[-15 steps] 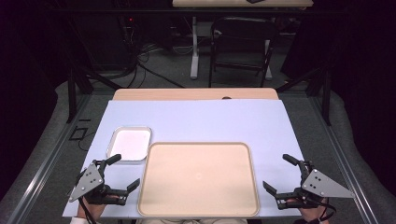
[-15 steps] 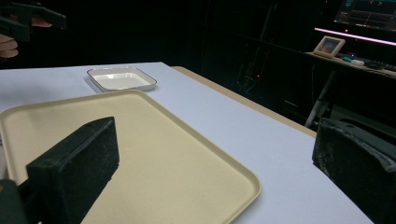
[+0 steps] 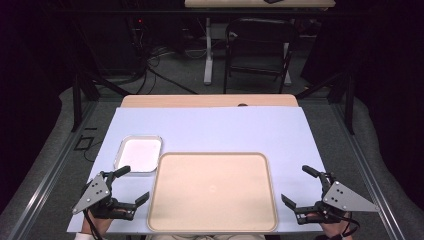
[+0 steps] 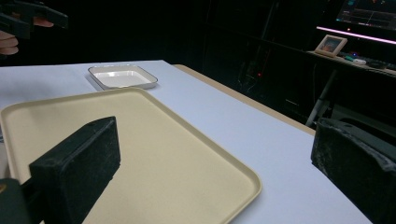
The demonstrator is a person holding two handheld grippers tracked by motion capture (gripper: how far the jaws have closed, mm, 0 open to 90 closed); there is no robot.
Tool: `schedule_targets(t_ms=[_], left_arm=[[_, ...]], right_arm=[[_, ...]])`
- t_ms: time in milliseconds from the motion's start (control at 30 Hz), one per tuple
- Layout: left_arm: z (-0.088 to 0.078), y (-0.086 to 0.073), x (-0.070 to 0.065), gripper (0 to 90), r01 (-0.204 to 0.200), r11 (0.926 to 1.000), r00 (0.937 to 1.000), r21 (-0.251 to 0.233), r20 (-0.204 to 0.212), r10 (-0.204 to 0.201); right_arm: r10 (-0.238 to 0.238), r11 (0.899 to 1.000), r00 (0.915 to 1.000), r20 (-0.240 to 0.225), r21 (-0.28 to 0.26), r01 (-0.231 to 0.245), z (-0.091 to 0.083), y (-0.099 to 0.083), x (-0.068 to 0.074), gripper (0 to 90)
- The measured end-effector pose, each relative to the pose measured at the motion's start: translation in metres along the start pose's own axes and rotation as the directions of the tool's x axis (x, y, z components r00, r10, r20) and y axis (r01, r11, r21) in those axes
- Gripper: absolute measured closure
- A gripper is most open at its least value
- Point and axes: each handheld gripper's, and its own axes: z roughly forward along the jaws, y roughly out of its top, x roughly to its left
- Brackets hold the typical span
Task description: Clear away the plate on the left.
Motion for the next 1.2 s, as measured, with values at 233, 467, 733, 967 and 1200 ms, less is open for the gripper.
schedule_targets(t_ms=[233, 467, 733, 967, 1200], left_arm=[[0.001, 0.0, 0.002, 0.0, 0.021, 0.9995, 0.9997, 0.025, 0.014, -0.021], [0.002, 0.001, 0.006, 0.0, 0.066, 0.9952, 0.9978, 0.072, -0.007, -0.066], [0.005, 0.003, 0.02, 0.1, 0.148, 0.9839, 0.9889, 0.1, -0.028, -0.146], [0.011, 0.005, 0.03, 1.8, 0.21, 0.9696, 0.9772, 0.126, -0.06, -0.204], [0.017, 0.004, 0.044, 1.0, 0.263, 0.9501, 0.9626, 0.168, -0.112, -0.247]], right_arm=[[-0.004, 1.0, 1.0, 0.002, 0.003, 0.004, 0.0, 0.0, 0.0, 1.0], [-0.006, 1.0, 1.0, 0.004, 0.012, 0.006, 0.001, 0.0, 0.0, 1.4], [-0.002, 1.0, 1.0, -0.002, 0.025, 0.002, 0.003, -0.001, 0.0, 2.2], [-0.001, 1.0, 1.0, -0.006, 0.029, 0.001, 0.004, -0.001, 0.0, 2.3], [0.003, 0.999, 1.0, -0.006, 0.038, -0.002, 0.004, -0.001, 0.0, 2.5]])
